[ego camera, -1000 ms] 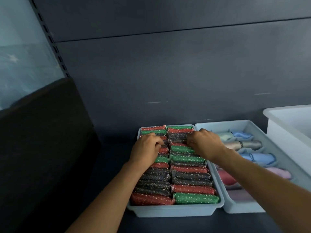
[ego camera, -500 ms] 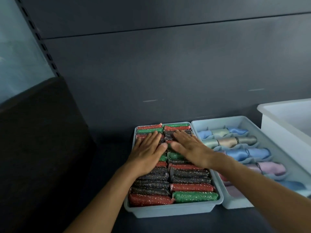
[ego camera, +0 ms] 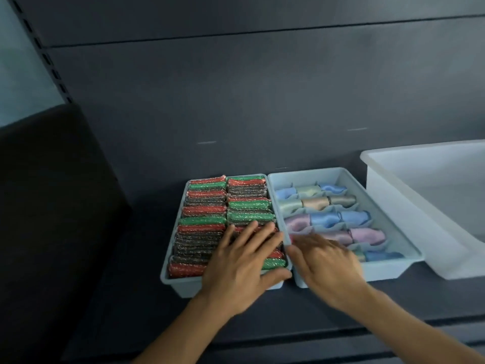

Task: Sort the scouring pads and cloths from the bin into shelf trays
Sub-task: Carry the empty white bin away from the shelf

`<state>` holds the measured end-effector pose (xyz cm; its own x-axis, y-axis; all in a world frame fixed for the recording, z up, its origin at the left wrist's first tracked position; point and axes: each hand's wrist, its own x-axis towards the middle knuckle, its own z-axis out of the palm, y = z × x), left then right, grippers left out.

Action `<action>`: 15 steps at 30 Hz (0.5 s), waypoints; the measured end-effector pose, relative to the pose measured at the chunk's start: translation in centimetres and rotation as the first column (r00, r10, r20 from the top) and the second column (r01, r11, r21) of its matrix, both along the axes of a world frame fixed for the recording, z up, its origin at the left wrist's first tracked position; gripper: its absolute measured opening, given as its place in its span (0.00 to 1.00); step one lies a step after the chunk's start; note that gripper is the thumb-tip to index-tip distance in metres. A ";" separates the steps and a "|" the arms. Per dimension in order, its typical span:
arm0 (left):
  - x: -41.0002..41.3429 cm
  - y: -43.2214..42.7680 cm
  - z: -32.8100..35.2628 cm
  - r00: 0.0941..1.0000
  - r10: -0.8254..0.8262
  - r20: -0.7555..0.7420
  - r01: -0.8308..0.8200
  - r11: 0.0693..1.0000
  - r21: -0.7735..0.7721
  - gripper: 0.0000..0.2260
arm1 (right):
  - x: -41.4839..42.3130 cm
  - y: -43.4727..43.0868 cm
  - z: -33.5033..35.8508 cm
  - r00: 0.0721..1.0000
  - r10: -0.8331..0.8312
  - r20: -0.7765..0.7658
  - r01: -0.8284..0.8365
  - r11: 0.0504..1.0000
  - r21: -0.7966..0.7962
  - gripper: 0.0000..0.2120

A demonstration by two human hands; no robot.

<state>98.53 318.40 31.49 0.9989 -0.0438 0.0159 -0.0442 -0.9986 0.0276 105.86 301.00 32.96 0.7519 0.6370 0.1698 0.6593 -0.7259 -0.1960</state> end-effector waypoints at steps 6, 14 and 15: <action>0.5 -1.5 0.4 0.995 0.012 0.103 -0.020 0.997 0.072 0.37 | 1.2 -0.7 -0.5 0.986 0.158 -0.056 -0.155 0.987 0.051 0.18; 0.3 -6.1 -1.1 0.996 0.047 0.071 -0.053 0.995 0.090 0.26 | 7.4 -12.6 3.2 0.896 -0.328 0.301 0.334 0.942 0.031 0.29; 0.4 -6.1 -1.2 0.996 0.051 0.069 -0.056 0.996 0.072 0.27 | 8.0 -14.0 3.8 0.892 -0.402 0.207 0.423 0.904 -0.063 0.28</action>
<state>98.93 312.31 30.30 0.9967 0.0063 0.0811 0.0102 -0.9988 -0.0474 113.84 286.98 36.73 0.9123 0.2978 0.2812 0.3129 -0.9497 -0.0094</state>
